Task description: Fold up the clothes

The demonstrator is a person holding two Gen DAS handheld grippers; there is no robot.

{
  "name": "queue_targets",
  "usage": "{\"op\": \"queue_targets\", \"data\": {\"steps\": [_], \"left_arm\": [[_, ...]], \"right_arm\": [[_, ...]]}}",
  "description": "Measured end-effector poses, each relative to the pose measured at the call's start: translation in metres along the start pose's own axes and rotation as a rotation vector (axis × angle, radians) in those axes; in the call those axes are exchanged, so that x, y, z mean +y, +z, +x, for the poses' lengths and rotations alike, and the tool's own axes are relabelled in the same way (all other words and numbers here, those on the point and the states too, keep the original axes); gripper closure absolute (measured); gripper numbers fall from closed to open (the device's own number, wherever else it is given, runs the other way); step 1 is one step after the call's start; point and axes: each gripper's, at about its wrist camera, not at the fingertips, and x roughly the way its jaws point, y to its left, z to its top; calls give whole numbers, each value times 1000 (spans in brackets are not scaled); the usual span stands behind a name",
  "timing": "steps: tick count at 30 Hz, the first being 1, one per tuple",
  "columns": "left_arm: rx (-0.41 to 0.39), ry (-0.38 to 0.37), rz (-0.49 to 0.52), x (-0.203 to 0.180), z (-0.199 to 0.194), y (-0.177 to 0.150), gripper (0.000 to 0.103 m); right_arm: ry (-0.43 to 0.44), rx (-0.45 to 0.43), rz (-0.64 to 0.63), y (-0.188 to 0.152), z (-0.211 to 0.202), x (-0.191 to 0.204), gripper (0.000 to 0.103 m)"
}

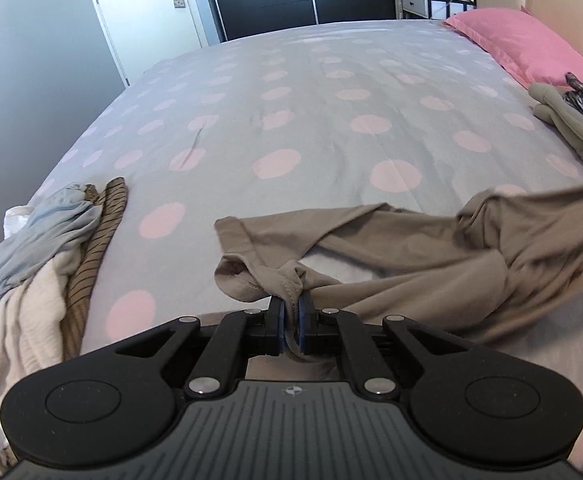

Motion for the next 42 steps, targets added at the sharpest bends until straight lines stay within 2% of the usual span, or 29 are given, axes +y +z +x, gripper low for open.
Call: {"op": "queue_targets", "data": {"steps": [4, 7, 13, 16, 18, 20, 24, 25, 32, 37, 42], "left_arm": [[64, -42, 25, 13, -16, -22, 99], [131, -17, 82, 13, -9, -43, 99], [259, 21, 195, 10, 12, -82, 99], [305, -2, 210, 9, 20, -94, 97], [300, -19, 210, 7, 18, -96, 96], [286, -23, 216, 6, 14, -93, 89], [251, -25, 250, -2, 3, -87, 64], [243, -29, 262, -4, 1, -85, 61], [145, -105, 290, -17, -10, -67, 58], [108, -120, 321, -30, -3, -52, 53], [89, -150, 309, -39, 9, -42, 49]], "right_arm": [[-11, -65, 5, 15, -24, -16, 96], [14, -76, -14, 13, -26, -6, 96], [77, -41, -74, -14, 2, 40, 96], [102, 1, -114, -25, 15, 55, 96], [114, 19, -143, -28, 19, 59, 96], [116, 30, -152, -30, 21, 60, 96], [118, 71, -132, -36, 28, 54, 96], [120, 83, -123, -38, 29, 52, 96], [126, 112, -96, -44, 32, 45, 96], [139, 109, -122, -45, 32, 51, 95], [149, 113, -130, -45, 34, 54, 95]]}}
